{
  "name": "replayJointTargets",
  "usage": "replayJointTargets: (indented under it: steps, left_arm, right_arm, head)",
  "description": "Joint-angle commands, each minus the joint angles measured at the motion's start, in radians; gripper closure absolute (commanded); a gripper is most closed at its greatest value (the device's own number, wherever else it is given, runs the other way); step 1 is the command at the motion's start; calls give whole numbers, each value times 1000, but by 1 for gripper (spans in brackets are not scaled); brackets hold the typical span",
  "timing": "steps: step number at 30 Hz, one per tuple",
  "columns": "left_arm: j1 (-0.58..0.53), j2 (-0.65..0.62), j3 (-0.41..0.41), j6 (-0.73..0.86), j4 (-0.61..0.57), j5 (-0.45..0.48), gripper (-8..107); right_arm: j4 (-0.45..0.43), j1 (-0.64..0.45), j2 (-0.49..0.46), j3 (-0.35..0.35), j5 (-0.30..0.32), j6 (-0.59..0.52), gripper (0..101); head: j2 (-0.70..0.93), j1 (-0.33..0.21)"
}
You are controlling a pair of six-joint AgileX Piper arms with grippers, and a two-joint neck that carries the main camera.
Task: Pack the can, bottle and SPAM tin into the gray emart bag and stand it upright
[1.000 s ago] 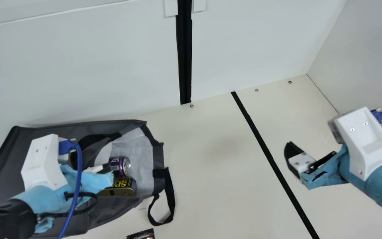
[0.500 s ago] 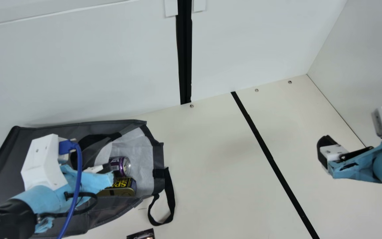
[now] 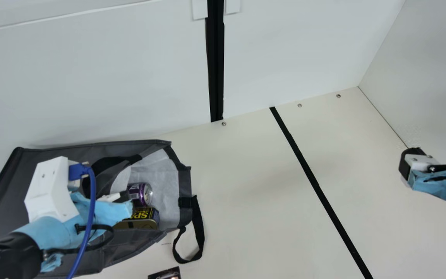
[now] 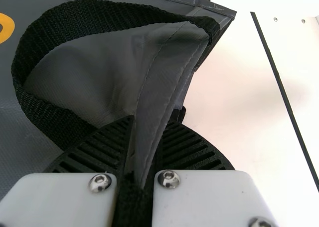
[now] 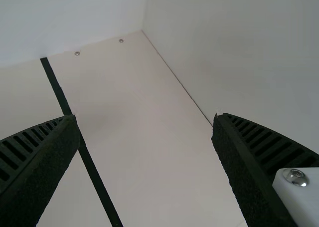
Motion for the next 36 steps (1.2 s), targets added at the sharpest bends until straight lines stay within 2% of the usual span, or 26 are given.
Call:
replayJointTargets:
  steps: [1, 15, 36]
  left_arm:
    - [0, 0, 0, 0, 0, 0, 107]
    - [0, 0, 0, 0, 0, 0, 107]
    - [0, 0, 0, 0, 0, 0, 107]
  right_arm:
    - [-34, 11, 0, -12, 13, 66, 6]
    - [-168, 120, -6, -65, 76, 245, 6]
    - [-196, 219, -8, -48, 79, 288, 6]
  head:
    - [-2, -23]
    - [-2, -23]
    - [-2, -23]
